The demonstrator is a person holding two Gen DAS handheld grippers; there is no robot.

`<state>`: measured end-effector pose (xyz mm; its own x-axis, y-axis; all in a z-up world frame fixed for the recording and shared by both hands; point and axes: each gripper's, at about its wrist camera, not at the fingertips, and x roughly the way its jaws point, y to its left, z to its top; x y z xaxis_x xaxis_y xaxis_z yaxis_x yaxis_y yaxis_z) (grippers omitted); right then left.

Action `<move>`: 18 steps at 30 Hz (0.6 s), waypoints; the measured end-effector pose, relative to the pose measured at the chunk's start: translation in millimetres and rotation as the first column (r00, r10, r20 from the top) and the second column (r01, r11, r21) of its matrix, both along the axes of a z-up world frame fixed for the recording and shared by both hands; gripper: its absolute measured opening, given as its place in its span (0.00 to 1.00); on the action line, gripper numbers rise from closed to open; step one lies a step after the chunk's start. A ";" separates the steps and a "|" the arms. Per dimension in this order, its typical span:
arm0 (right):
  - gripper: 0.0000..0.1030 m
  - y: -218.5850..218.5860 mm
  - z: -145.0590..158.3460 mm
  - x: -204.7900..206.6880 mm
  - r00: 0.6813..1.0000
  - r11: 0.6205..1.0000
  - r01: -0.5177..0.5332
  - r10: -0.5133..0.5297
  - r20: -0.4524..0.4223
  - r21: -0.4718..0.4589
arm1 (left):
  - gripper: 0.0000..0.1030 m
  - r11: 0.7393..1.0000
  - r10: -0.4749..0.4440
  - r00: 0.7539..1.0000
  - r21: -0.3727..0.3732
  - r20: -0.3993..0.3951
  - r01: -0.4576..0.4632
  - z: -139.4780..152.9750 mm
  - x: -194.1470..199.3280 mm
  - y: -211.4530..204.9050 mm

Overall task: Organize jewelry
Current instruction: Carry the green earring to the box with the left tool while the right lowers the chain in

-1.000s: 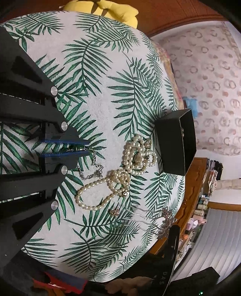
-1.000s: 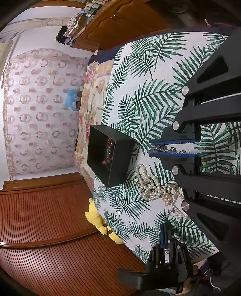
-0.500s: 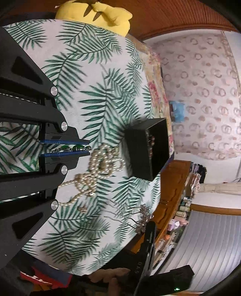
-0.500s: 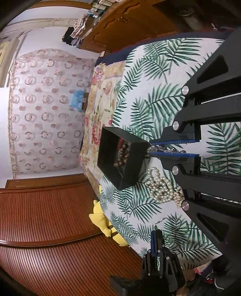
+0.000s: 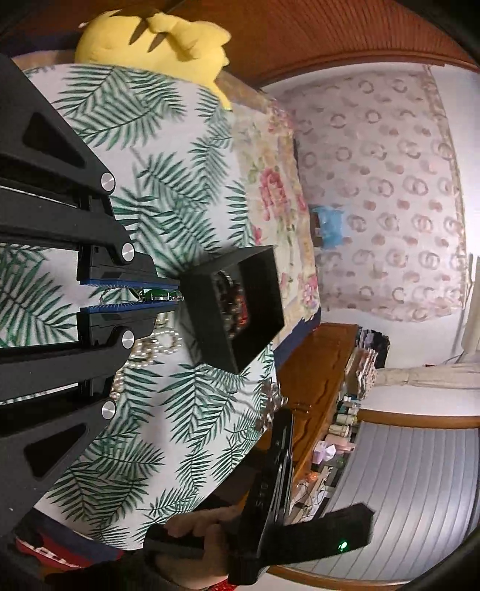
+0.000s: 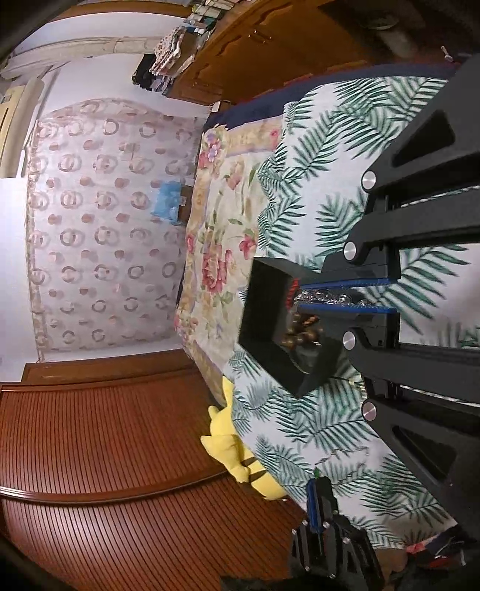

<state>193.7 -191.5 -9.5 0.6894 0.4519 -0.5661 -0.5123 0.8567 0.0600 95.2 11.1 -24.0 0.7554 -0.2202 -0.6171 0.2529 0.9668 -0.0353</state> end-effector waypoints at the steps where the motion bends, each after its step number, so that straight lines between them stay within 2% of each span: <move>1: 0.09 2.8 0.5 5.4 1.000 1.000 0.000 0.000 0.003 0.001 | 0.05 1.000 -0.001 1.000 0.009 0.005 0.001 2.1 2.4 -2.4; 10: 0.09 16.7 -0.8 45.4 1.000 0.999 0.021 -0.021 -0.003 0.035 | 0.05 1.000 -0.004 0.999 0.027 0.044 0.002 26.5 32.7 -13.4; 18: 0.09 34.3 -12.6 87.8 0.998 0.998 0.045 -0.044 -0.043 0.040 | 0.05 0.999 0.005 0.999 0.046 0.051 -0.007 35.6 58.9 -20.1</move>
<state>281.5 -157.2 -22.1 0.6853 0.4445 -0.5769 -0.4700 0.8750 0.1158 154.1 -9.0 11.6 0.7871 -0.1878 -0.5876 0.2477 0.9686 0.0223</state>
